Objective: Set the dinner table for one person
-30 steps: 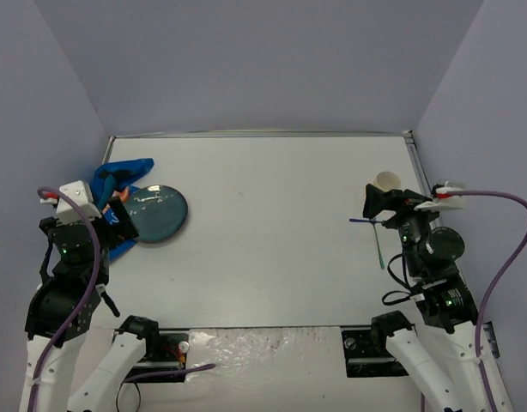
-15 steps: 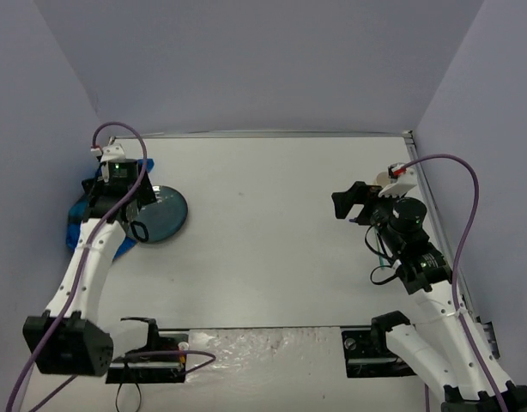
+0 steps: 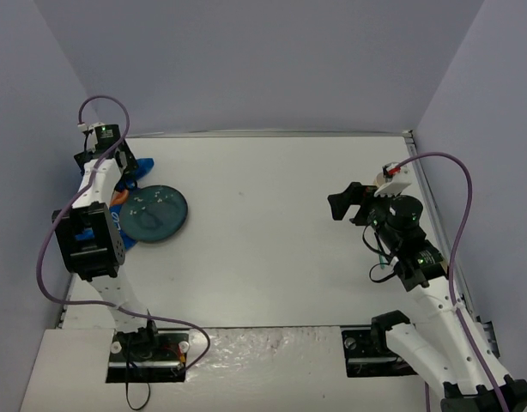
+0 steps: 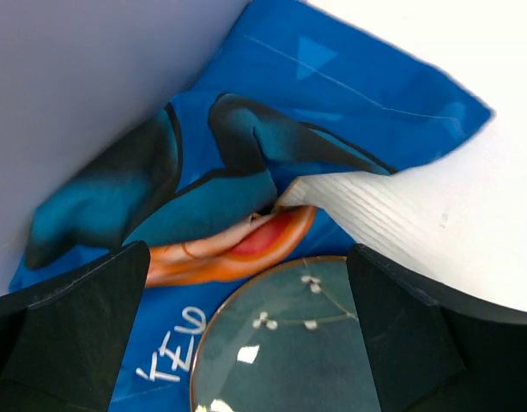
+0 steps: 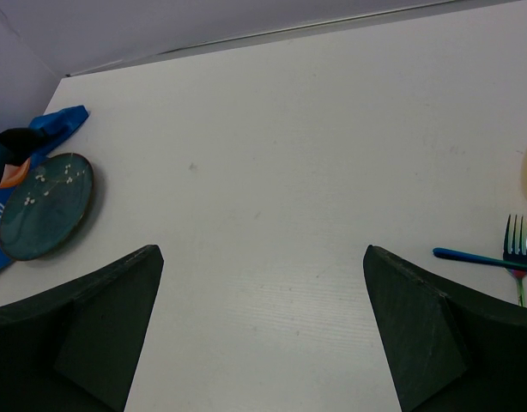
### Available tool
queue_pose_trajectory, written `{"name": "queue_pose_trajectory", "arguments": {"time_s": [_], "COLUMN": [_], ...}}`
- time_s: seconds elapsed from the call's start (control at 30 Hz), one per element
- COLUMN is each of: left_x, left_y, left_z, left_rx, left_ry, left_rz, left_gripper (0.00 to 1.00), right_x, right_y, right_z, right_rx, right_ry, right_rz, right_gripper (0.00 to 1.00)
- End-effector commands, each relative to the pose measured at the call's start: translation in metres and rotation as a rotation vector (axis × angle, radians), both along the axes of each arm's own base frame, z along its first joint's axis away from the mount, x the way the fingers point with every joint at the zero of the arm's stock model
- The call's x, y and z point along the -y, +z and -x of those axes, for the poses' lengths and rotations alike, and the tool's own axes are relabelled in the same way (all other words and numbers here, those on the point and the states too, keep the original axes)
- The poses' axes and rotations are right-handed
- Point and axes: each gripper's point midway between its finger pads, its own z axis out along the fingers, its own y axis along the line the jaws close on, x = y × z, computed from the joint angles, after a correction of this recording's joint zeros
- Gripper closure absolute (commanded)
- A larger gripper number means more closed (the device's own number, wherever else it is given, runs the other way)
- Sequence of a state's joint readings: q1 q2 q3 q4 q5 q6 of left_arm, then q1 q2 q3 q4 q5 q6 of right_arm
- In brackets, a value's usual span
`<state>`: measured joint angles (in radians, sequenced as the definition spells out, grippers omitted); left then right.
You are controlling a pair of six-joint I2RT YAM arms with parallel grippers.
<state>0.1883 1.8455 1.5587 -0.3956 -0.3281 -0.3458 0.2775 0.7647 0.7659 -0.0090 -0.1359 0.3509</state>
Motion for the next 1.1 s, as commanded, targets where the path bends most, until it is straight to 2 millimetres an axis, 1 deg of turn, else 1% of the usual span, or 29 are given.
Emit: {"name": "queue_pose_trajectory", "arguments": {"time_s": [0.0,0.13,0.23,0.27,0.3,0.37,0.4,0.43,0.47,0.5,0.53,0.6,0.63,0.7,0.73,0.8,0.9,0.97,1.07], "left_x": [-0.019,-0.031,-0.039,-0.042,-0.045,-0.048,-0.048,-0.051,-0.052,-0.055,-0.056,-0.062,-0.063,-0.065,-0.066,-0.067,-0.068,-0.069,-0.070], "left_y": [0.002,-0.024,-0.035,-0.042,-0.046,-0.049,-0.050,-0.053,-0.056,-0.062,-0.063,-0.059,-0.053,-0.032,-0.020,0.003,0.066,0.095,0.144], "left_z": [-0.024,-0.033,-0.037,-0.039,-0.042,-0.048,-0.047,-0.050,-0.051,-0.052,-0.054,-0.058,-0.059,-0.062,-0.062,-0.062,-0.060,-0.057,-0.051], "left_rx": [0.029,-0.033,-0.044,-0.053,-0.057,-0.058,-0.064,-0.073,-0.079,-0.095,-0.101,-0.107,-0.101,-0.073,-0.055,-0.023,0.079,0.121,0.206], "left_ry": [0.021,0.030,0.037,0.039,0.039,0.036,0.037,0.036,0.037,0.040,0.035,0.024,0.019,0.005,0.000,-0.006,-0.012,-0.015,-0.005], "left_rz": [0.001,-0.001,-0.001,0.002,0.005,0.008,0.008,0.004,-0.001,-0.009,-0.013,-0.041,-0.052,-0.079,-0.090,-0.118,-0.178,-0.215,-0.266], "left_gripper": [0.03,0.03,0.03,0.04,0.06,0.12,0.15,0.23,0.27,0.32,0.39,0.68,0.80,0.98,1.00,1.00,1.00,1.00,1.00], "right_x": [-0.007,-0.007,-0.009,-0.009,-0.010,-0.010,-0.010,-0.010,-0.010,-0.010,-0.010,-0.011,-0.011,-0.011,-0.011,-0.012,-0.014,-0.015,-0.016], "right_y": [0.020,0.019,0.017,0.017,0.016,0.015,0.015,0.015,0.015,0.015,0.015,0.015,0.015,0.016,0.016,0.018,0.020,0.020,0.020], "right_z": [-0.004,-0.004,-0.004,-0.004,-0.004,-0.004,-0.004,-0.004,-0.004,-0.004,-0.004,-0.002,-0.002,-0.002,-0.002,-0.002,-0.001,-0.001,-0.001], "right_rx": [0.081,0.077,0.074,0.073,0.071,0.067,0.068,0.069,0.067,0.069,0.070,0.069,0.069,0.072,0.073,0.076,0.078,0.078,0.075], "right_ry": [0.028,0.032,0.043,0.046,0.048,0.048,0.048,0.050,0.051,0.051,0.051,0.055,0.057,0.059,0.060,0.063,0.072,0.079,0.082], "right_rz": [-0.018,-0.012,-0.010,-0.010,-0.010,-0.009,-0.009,-0.010,-0.010,-0.010,-0.011,-0.010,-0.010,-0.010,-0.011,-0.013,-0.019,-0.021,-0.021], "right_gripper": [0.00,0.00,0.00,0.00,0.00,0.00,0.00,0.00,0.00,0.00,0.00,0.00,0.00,0.00,0.00,0.00,0.00,0.00,0.00]}}
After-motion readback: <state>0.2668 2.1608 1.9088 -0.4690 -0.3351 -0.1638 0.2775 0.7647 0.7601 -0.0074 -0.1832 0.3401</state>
